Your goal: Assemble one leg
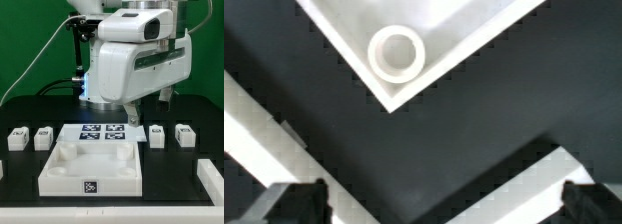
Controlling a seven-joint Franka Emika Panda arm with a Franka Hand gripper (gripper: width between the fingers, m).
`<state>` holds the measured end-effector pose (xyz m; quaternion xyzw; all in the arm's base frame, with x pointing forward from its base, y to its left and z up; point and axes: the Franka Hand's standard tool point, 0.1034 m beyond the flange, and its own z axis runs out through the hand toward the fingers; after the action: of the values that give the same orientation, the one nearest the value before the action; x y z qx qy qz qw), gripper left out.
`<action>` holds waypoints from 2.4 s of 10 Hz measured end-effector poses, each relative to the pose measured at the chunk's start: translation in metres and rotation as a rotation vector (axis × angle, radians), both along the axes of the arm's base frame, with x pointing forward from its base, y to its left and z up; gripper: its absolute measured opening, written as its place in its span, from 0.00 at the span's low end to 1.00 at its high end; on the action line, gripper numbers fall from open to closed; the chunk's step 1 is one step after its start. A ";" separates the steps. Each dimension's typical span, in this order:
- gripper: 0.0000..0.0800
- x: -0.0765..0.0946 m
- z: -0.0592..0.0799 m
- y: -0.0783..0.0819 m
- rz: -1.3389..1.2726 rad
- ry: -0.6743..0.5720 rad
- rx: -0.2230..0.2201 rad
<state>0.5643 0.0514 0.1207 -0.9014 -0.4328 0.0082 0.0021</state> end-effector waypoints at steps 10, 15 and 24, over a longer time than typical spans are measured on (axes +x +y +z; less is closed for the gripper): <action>0.81 -0.003 -0.005 0.001 0.036 -0.016 0.004; 0.81 -0.056 -0.034 -0.014 0.301 -0.008 -0.017; 0.81 -0.111 -0.062 -0.017 0.611 -0.102 -0.036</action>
Offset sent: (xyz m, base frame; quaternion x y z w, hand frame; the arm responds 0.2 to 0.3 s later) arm 0.0000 0.0000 0.0000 0.0000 0.0000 0.0000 1.0000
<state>0.4534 0.0342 0.0592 -0.7289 -0.6830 -0.0294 -0.0380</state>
